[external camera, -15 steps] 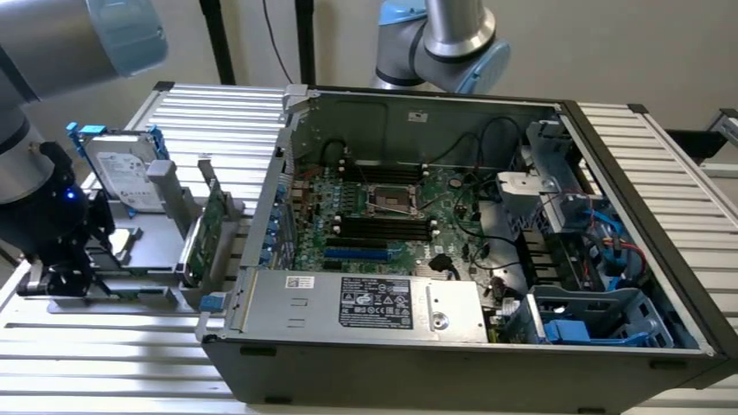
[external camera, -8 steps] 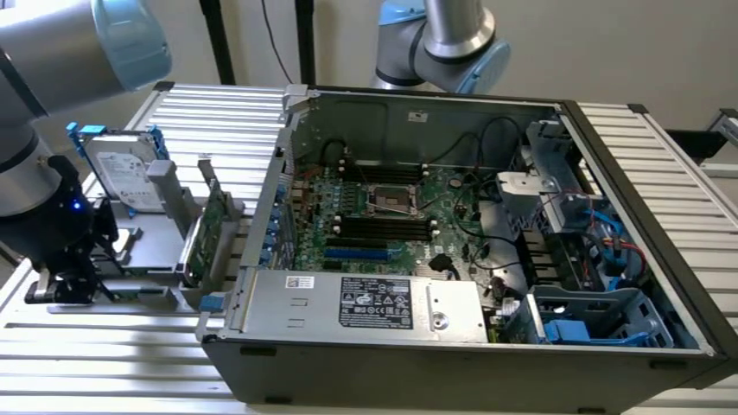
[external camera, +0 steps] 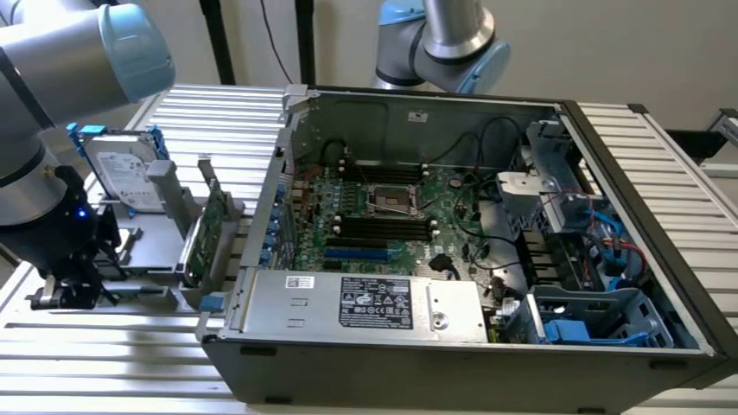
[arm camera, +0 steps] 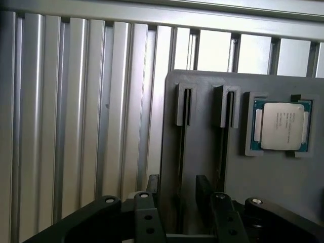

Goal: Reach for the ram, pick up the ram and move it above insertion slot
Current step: 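Pick up the ram and move it above insertion slot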

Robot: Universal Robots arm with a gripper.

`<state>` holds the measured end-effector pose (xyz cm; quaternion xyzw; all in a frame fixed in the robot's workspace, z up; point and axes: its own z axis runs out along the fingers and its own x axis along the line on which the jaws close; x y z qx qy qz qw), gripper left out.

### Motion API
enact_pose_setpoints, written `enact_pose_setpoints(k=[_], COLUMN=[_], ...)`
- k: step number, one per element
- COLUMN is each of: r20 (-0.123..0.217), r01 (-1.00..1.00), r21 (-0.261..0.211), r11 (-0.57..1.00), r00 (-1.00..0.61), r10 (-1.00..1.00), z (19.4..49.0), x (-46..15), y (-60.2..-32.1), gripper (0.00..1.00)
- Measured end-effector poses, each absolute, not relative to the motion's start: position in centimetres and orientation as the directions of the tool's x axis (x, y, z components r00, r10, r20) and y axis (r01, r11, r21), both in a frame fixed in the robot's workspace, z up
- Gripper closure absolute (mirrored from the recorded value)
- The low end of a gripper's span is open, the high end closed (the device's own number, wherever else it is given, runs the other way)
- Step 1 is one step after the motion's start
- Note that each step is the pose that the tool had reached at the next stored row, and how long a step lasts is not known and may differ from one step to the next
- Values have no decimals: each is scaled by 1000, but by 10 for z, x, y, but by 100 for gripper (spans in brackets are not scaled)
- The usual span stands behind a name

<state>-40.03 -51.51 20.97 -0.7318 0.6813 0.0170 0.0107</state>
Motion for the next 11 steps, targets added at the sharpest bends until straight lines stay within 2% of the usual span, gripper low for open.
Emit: enact_pose_setpoints(k=[11], r20=[-40], r01=[-997], r21=[8], r11=[-73], r00=[73], r10=[-997], z=[203], x=[-405], y=[-509], gripper=[58])
